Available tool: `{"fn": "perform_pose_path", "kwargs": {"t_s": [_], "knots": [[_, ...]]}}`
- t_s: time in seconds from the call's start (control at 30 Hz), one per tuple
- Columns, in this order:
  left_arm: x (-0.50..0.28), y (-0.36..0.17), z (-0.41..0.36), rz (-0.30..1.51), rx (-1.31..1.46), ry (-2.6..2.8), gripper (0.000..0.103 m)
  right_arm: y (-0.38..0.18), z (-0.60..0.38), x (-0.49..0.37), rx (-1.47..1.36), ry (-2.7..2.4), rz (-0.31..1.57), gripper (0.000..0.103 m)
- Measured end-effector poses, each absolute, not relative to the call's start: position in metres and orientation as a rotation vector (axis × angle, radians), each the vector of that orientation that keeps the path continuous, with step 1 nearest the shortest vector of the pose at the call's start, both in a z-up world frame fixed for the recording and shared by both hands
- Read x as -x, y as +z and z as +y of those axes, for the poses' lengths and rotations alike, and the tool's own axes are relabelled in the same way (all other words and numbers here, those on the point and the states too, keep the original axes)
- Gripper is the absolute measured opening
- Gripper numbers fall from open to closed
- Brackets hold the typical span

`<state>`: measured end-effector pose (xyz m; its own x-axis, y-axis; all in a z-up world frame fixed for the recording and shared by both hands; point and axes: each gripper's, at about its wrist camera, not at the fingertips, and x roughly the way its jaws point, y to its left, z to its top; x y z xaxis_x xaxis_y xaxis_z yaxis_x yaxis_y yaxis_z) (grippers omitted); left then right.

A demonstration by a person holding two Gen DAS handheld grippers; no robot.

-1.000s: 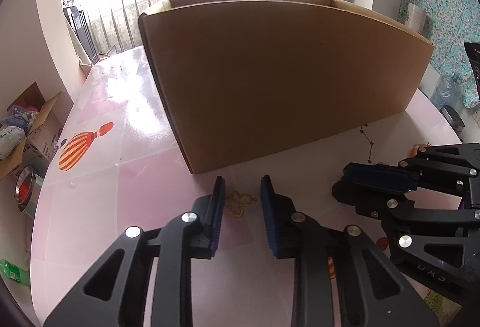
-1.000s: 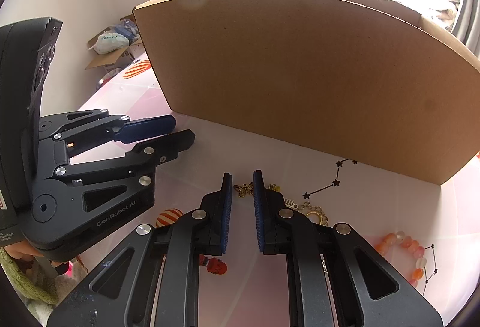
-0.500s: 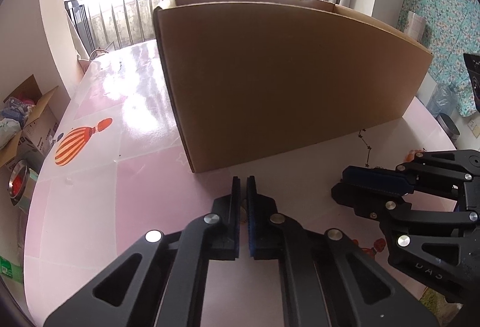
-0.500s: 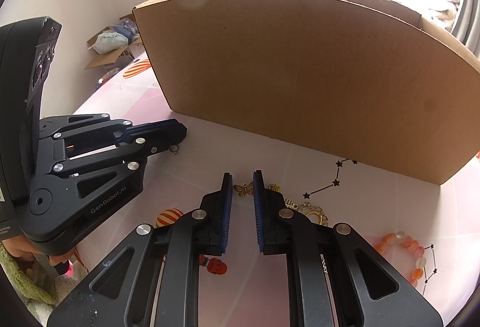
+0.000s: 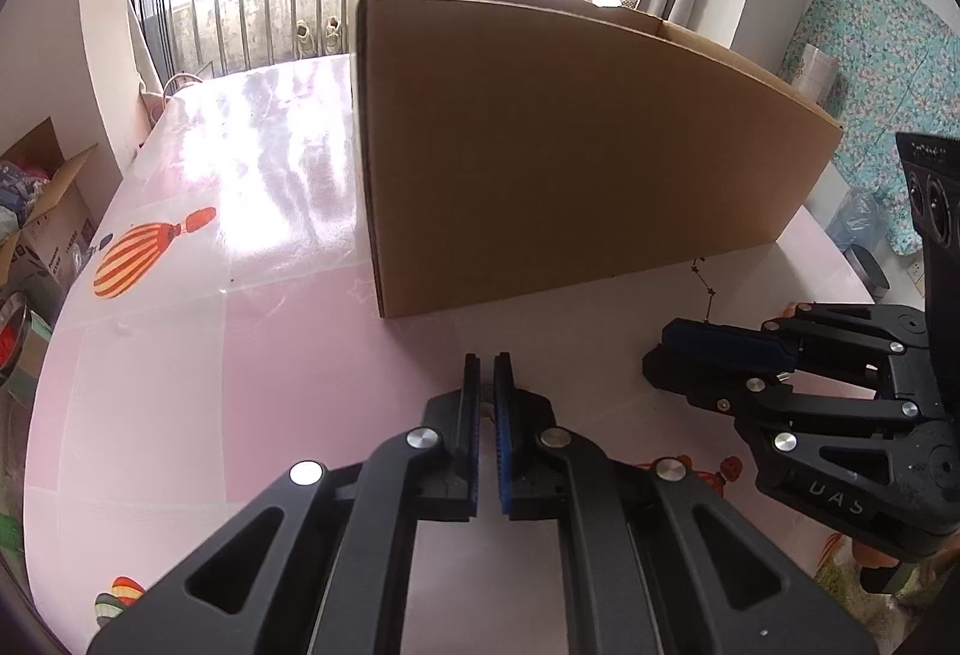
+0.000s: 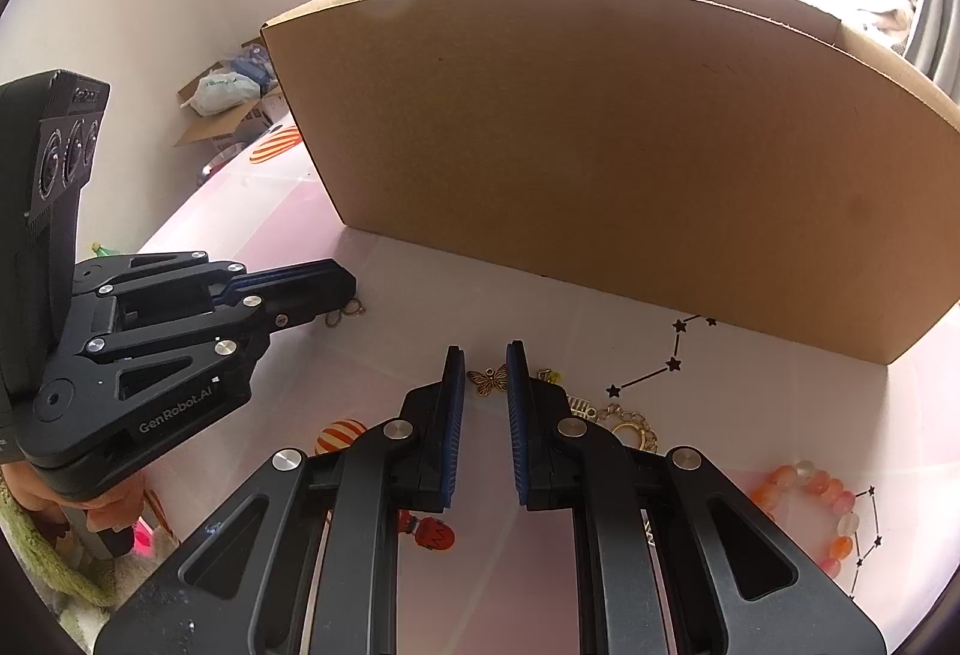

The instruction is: Organize jewelry

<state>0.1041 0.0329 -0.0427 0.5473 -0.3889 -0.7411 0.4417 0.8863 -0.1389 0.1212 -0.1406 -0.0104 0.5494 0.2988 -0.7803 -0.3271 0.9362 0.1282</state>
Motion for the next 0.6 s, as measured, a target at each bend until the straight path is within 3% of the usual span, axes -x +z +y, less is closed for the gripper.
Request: {"fn": "perform_pose_path", "kwargs": {"t_s": [0.27, 0.6], "knots": [[-0.108, -0.036, 0.039, 0.912, -0.065, -0.494, 0.033, -0.01, -0.153, -0.127, -0.043, 0.426, 0.929, 0.013], [-0.097, -0.034, 0.027, 0.974, -0.215, -0.555, 0.034, -0.02, -0.161, -0.137, -0.124, 0.499, 0.96, 0.013]]}}
